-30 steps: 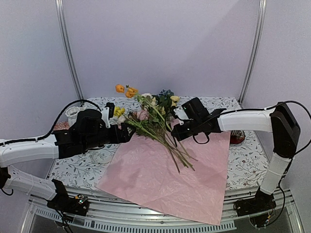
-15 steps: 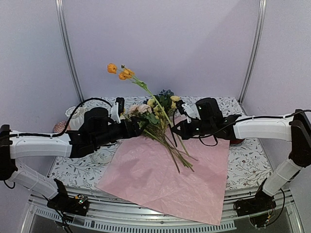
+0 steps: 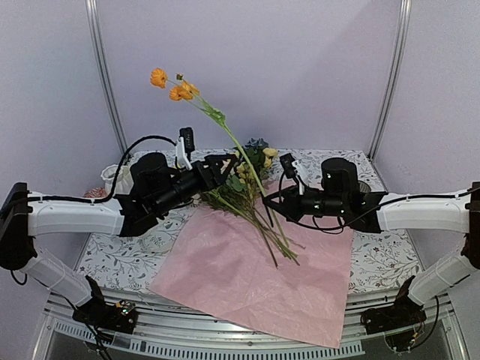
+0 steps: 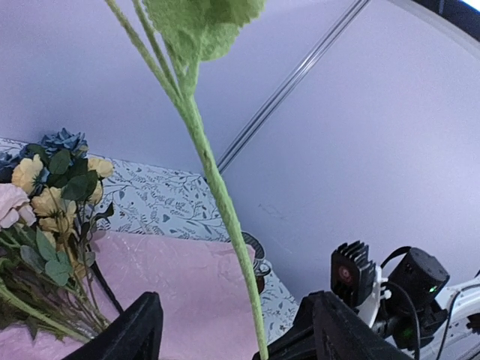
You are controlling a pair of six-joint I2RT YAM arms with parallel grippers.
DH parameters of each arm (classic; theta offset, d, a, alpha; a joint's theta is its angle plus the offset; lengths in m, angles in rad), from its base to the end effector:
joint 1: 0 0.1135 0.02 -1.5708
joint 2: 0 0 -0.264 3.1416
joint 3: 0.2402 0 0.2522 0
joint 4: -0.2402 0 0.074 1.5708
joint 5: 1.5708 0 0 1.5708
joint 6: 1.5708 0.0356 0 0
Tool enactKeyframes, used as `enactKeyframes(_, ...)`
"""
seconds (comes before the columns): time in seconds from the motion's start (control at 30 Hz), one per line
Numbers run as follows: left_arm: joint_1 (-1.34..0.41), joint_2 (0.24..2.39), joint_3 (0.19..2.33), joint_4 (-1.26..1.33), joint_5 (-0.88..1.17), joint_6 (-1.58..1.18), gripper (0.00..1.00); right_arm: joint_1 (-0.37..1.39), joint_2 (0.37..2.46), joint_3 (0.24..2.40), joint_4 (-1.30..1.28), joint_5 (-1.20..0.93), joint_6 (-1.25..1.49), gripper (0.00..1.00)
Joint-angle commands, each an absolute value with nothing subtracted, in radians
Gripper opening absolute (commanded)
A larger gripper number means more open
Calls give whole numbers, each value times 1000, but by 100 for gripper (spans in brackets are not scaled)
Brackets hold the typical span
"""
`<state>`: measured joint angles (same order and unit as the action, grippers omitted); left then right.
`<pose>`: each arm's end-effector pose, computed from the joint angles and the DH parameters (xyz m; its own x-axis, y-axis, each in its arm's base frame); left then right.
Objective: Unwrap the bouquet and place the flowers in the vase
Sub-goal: Pass from the right arm to the left
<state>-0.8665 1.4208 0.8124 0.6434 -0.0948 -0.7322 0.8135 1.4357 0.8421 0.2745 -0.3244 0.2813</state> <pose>0.2131 -0.2457 0.2876 -0.4494 -0.4989 -0.7410 0.5338 0.5152 -0.6706 0.2139 0.2428 0.2540 -0.4560 -0.0993 -0.8844 -0.8016 0.4775 0.3597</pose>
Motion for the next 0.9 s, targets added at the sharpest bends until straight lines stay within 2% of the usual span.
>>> enactKeyframes(0.0,-838,1436,857,754,-50,-722,68,827,1381,801,380,-375,303,3)
enactKeyframes(0.33,-789,1476,917,772,53,-767,53,842,1355,778,398,-433,280,3)
enactKeyframes(0.5,-782,1469,918,774,57,-763,42,848,1345,766,397,-439,270,3)
enactKeyframes(0.87,-776,1437,922,753,58,-737,34,858,1364,752,403,-452,264,3)
